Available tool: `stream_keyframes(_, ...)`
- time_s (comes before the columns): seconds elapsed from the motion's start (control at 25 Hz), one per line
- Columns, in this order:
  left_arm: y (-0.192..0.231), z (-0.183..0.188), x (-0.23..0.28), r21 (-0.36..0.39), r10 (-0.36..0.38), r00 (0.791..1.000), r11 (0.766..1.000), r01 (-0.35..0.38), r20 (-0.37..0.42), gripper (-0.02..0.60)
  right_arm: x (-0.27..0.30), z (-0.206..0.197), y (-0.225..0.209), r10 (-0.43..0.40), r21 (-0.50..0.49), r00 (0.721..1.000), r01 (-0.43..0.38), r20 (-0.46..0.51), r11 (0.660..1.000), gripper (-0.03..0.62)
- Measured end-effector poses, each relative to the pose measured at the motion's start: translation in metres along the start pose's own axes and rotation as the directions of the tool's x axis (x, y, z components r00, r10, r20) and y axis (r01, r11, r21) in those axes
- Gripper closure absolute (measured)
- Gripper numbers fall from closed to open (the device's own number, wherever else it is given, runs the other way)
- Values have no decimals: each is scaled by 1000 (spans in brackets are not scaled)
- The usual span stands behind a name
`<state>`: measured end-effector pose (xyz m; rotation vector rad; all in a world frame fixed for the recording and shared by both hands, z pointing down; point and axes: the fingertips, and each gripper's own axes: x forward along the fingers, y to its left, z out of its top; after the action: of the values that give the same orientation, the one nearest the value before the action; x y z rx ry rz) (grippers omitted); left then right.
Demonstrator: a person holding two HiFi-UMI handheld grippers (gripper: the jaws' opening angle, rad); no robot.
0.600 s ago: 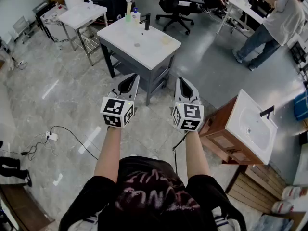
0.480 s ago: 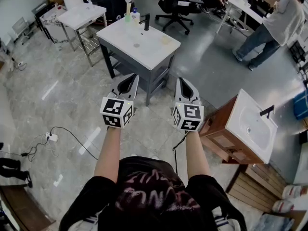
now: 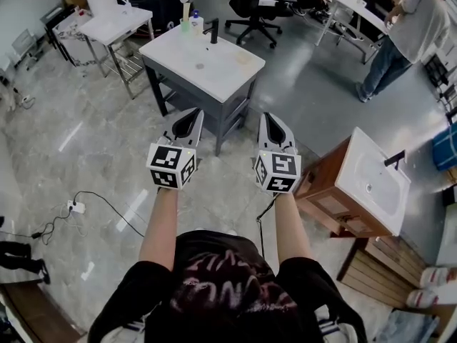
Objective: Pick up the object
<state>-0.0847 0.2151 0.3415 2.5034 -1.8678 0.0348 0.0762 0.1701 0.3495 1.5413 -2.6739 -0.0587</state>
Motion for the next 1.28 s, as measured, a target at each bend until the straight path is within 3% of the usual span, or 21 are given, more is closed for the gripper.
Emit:
stream_keyframes(0.68,42,-15,-8,-19,-49,999,999,49,-5,566,19,-7,33,-50,5,999,50,-5,999,579)
stream_keyframes(1.28,81,-33,92,6,-74,996,997,74,-40,566,122,-30,-7,-52,36,999,52,-11,998,579)
